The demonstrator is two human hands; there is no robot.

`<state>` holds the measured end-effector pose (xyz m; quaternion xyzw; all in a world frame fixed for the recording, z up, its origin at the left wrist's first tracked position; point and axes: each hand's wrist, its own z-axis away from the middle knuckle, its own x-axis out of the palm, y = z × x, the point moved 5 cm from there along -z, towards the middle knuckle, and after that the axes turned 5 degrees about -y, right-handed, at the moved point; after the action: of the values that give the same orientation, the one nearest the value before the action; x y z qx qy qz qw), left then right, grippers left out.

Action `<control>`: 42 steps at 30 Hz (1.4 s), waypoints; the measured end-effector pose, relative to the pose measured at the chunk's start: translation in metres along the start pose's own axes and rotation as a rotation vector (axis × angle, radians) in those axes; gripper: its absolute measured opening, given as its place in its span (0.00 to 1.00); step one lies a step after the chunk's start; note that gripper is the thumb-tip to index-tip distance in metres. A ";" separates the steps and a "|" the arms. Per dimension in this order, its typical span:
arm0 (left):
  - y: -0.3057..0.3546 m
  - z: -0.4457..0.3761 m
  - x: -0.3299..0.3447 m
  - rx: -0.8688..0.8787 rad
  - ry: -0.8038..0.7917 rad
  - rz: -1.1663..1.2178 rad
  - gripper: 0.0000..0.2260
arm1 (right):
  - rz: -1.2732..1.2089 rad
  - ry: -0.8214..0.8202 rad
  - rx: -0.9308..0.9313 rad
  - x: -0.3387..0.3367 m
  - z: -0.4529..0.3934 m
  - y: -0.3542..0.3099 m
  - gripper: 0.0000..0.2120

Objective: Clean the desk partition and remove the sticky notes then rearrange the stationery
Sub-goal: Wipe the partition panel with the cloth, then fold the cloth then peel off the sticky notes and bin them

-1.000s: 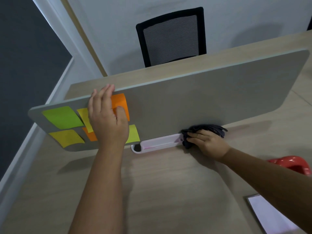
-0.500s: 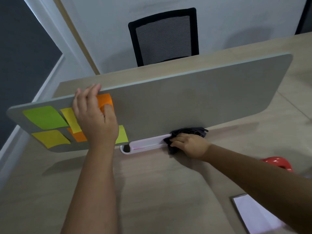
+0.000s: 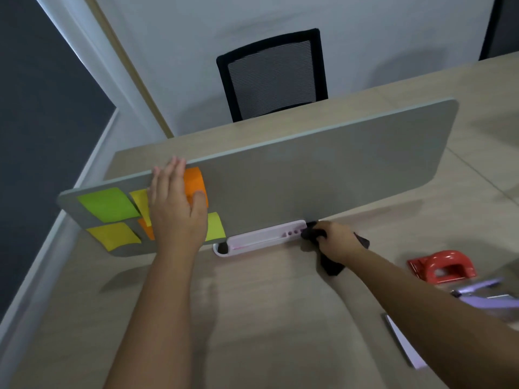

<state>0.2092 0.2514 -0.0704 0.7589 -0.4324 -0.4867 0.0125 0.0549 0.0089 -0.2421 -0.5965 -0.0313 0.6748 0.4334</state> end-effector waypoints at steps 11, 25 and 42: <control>0.029 0.151 0.112 -0.458 -0.716 0.504 0.15 | -1.410 0.012 0.188 0.010 0.062 -0.006 0.14; 0.043 0.192 0.122 -1.111 -0.724 1.307 0.15 | -0.943 -0.325 0.149 0.047 0.085 -0.004 0.30; -0.035 0.257 0.017 -1.049 -0.738 1.047 0.10 | -1.188 -0.505 0.178 0.124 0.154 -0.058 0.18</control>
<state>0.0419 0.3655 -0.2331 0.1465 -0.4231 -0.7742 0.4474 -0.0303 0.1953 -0.2624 -0.2624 -0.4007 0.4398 0.7596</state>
